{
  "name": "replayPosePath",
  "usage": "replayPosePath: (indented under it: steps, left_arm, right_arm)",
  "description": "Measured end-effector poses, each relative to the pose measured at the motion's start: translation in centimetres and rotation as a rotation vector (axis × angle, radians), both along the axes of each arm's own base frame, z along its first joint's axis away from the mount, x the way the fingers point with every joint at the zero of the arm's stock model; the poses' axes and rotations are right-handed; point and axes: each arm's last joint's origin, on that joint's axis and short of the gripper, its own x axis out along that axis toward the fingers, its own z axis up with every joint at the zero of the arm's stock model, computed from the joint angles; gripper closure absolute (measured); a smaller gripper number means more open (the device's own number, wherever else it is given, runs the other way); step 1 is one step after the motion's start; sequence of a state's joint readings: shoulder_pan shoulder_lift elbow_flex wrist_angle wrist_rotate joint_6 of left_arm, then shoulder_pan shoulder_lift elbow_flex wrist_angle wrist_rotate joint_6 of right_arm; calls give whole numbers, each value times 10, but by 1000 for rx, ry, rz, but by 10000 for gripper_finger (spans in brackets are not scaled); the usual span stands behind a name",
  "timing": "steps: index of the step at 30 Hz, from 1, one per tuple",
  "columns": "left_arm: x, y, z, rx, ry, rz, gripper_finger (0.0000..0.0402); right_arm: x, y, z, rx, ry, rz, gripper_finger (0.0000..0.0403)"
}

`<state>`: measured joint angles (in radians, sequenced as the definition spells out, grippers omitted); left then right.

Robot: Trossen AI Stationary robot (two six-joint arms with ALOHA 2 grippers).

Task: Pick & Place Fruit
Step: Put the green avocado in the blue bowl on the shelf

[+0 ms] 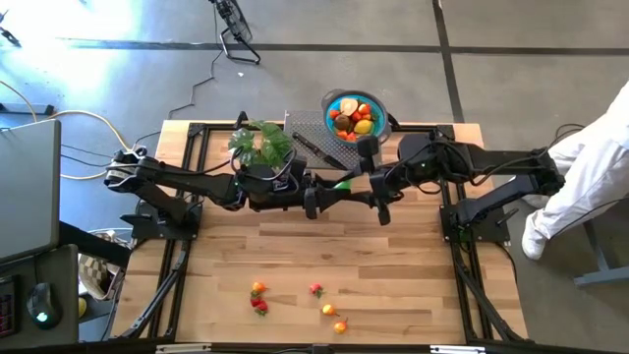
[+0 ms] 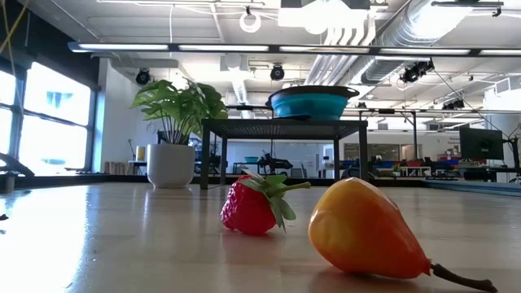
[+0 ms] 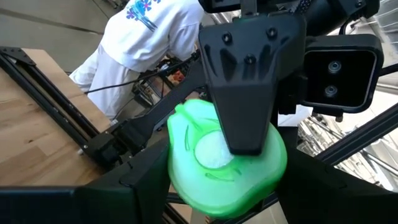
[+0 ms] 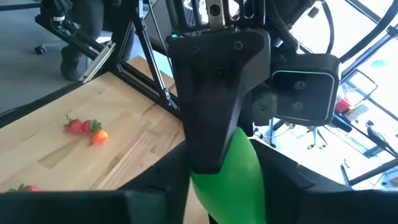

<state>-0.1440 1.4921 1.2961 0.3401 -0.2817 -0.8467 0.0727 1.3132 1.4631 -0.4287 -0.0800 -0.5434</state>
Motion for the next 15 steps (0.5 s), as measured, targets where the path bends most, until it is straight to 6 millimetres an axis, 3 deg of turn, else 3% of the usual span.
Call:
replayPosePath:
  steps: [7, 15]
  left_arm:
    - [0, 0, 0, 3, -1, -7, 167]
    - [0, -1, 0, -2, -5, -19, 167]
  right_arm:
    - [0, 0, 0, 3, 2, -1, 315]
    - [0, 0, 0, 43, 2, -15, 303]
